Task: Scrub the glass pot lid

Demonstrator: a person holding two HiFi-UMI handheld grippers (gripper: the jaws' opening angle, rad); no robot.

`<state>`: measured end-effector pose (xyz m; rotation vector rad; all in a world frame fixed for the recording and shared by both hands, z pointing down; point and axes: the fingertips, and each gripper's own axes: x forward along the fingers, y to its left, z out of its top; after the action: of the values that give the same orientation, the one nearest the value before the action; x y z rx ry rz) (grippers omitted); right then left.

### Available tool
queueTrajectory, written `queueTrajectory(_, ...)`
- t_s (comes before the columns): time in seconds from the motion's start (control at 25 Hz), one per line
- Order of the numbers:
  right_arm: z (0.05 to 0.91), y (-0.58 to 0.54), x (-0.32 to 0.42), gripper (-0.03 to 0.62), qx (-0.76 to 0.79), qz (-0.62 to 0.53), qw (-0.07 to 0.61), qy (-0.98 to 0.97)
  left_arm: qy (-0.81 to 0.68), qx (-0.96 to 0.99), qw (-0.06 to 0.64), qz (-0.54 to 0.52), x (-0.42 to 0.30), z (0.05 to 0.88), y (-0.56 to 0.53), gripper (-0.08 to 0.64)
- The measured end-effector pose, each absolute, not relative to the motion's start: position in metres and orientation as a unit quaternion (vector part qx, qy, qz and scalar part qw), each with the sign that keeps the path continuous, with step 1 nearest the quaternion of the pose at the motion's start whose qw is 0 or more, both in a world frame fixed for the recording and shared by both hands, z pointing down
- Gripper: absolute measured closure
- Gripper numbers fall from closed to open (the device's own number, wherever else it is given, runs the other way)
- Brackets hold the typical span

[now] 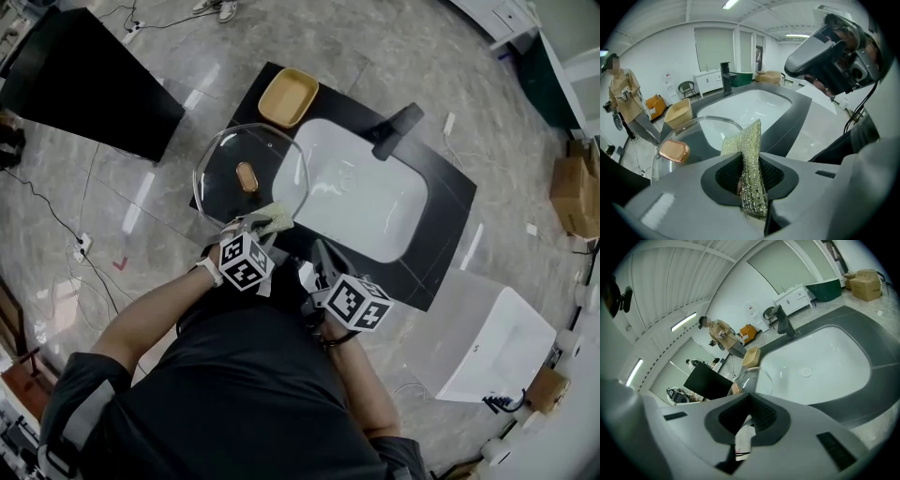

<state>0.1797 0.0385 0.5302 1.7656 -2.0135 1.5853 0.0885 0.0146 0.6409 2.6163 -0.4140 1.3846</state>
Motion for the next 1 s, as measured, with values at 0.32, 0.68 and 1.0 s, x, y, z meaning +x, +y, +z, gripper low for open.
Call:
queueTrajectory(0.32, 0.523, 0.03, 0.182, 0.584, 0.568, 0.501, 0.015, -0.653, -0.113, 0.887, 0.192, 0.405, 0.101, 0.619, 0.033, 0.485)
queueTrajectory(0.68, 0.518, 0.014, 0.174, 0.584, 0.549, 0.498, 0.026, -0.67, -0.207, 0.918, 0.168, 0.295, 0.067, 0.504, -0.088, 0.485)
queueTrajectory(1.0, 0.527, 0.026, 0.185, 0.584, 0.561, 0.517, 0.02, -0.647, -0.132, 0.906, 0.112, 0.386, 0.082, 0.535, -0.178, 0.485)
